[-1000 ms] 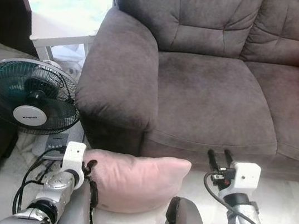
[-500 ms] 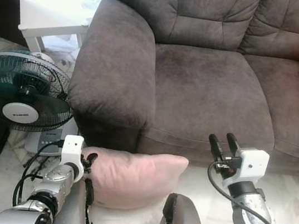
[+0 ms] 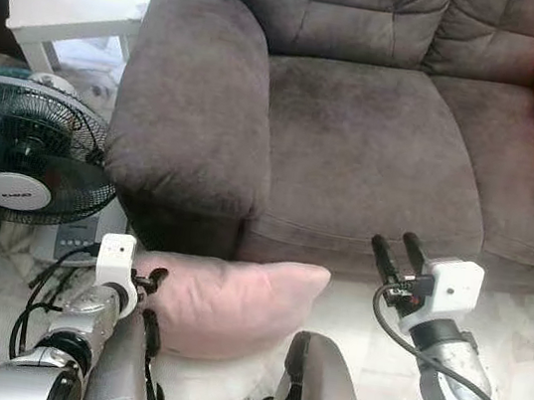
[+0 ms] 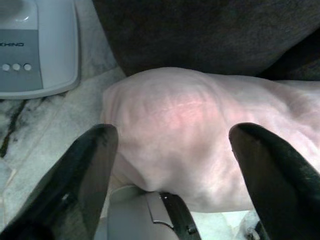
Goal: Move the pillow to the sofa from floor
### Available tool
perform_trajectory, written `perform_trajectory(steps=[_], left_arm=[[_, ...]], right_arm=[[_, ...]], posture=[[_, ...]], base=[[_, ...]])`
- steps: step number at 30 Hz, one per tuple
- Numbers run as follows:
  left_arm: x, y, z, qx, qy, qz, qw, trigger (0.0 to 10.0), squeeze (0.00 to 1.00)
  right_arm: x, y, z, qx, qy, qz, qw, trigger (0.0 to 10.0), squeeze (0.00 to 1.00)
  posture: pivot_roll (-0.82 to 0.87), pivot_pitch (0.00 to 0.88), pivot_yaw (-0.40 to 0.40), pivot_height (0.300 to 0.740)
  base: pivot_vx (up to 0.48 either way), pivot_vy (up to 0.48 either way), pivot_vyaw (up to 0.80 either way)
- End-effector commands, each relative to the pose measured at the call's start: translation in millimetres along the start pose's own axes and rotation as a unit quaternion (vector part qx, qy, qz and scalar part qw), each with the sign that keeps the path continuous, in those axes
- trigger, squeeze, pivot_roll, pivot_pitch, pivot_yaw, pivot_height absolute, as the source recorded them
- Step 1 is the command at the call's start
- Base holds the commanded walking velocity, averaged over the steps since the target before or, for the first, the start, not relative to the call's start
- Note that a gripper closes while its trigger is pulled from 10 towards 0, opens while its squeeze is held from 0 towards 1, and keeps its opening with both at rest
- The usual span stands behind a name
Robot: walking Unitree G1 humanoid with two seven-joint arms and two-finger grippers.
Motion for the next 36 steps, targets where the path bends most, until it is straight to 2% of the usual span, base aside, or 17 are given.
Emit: perform_trajectory(steps=[1,6,7,8,15,21,25,30,36], left_arm=[[0.1,-1.5,-9,-0.019,0.001,0.004,1.000,10.0,1.00],[-0.3,-0.1,-3,-0.009,-0.001,0.010,1.000,10.0,1.00],[-2.3,0.3,-1,-0.006,0.000,0.019,1.000,10.0,0.09],[-3.1,0.3,0,-0.005,0.001,0.024,1.000,10.0,0.00],[-16.9,-1.7,1,0.001,-0.012,0.063,0.998,10.0,0.00],[-20.6,-2.7,1,0.004,-0.007,0.072,0.997,10.0,0.00],[-20.6,-2.9,3,0.014,-0.008,0.068,0.998,10.0,0.00],[-31.9,-3.6,12,0.026,-0.008,0.085,0.996,10.0,0.00],[-42.6,-4.7,25,0.058,-0.031,0.094,0.993,10.0,0.00]], right_arm=[[-0.5,-3.8,3,-0.001,-0.002,0.003,1.000,10.0,0.00],[-1.1,-6.1,8,-0.001,-0.004,0.007,1.000,10.0,0.00],[-1.1,-6.5,13,0.002,-0.006,0.011,1.000,10.0,0.00],[-0.6,-7.5,15,0.004,-0.007,0.012,1.000,10.0,0.00],[-5.0,-7.0,45,0.043,0.008,0.033,0.999,10.0,0.00],[-10.7,-2.8,54,0.043,0.014,0.046,0.998,10.0,0.00],[-12.7,-5.9,57,0.041,0.016,0.048,0.998,10.0,0.00],[-12.2,-11.9,59,0.031,0.016,0.049,0.998,10.0,0.00],[-10.7,-14.5,64,0.030,0.011,0.049,0.998,10.0,0.00]], posture=[[0.03,0.205,-0.121,0.532],[0.02,0.221,-0.136,0.532],[0.01,0.225,-0.142,0.532],[0.01,0.234,-0.153,0.532],[0.00,0.273,-0.202,0.532],[0.00,0.297,-0.219,0.532],[-0.02,0.310,-0.227,0.532],[-0.04,0.323,-0.235,0.532],[-0.06,0.319,-0.244,0.532]], base=[[0.000,0.000,0.00],[0.000,0.000,0.00],[0.000,0.000,0.00],[0.000,0.000,0.00],[0.000,0.000,0.00],[0.000,0.000,0.00],[0.000,0.000,0.00],[0.000,0.000,0.00],[0.000,0.000,0.00]])
Point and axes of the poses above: a point about 5 cm out from each wrist's last joint towards the gripper, its own y axis pointing out of the wrist towards the gripper, its own z axis along the axis of the wrist's last joint, x = y × z, the point moved 3 cm from there along y, pointing out of the wrist towards the gripper, and after that the axes turned 12 degrees about y, right-handed, at the moved point
